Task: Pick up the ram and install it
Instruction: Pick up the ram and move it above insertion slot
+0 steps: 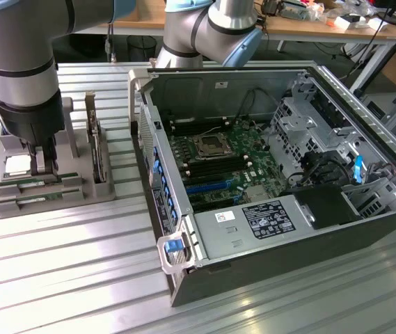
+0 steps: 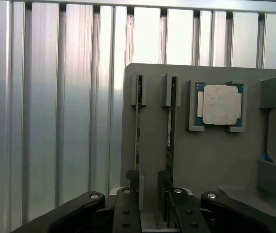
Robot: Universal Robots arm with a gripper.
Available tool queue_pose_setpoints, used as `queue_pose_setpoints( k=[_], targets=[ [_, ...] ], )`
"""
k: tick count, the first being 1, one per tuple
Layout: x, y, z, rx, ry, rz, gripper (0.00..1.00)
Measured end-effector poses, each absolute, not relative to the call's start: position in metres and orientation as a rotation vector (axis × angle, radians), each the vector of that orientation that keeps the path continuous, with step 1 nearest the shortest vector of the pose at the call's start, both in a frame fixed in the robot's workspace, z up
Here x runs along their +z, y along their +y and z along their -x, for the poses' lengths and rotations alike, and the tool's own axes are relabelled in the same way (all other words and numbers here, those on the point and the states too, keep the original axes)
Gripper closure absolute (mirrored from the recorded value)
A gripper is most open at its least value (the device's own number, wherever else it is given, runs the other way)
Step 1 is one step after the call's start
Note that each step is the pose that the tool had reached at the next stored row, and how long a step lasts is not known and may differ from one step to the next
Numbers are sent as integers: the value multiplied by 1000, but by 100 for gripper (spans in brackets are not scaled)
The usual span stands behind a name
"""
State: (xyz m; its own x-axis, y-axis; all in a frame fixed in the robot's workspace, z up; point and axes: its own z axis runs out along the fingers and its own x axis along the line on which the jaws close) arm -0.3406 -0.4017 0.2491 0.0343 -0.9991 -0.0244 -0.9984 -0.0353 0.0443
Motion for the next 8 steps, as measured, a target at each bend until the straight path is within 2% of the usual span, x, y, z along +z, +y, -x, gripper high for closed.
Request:
queue_pose_setpoints(
  k=[8],
  targets=[
    [244, -402, 341, -76, -2172, -2248, 70]
  ],
)
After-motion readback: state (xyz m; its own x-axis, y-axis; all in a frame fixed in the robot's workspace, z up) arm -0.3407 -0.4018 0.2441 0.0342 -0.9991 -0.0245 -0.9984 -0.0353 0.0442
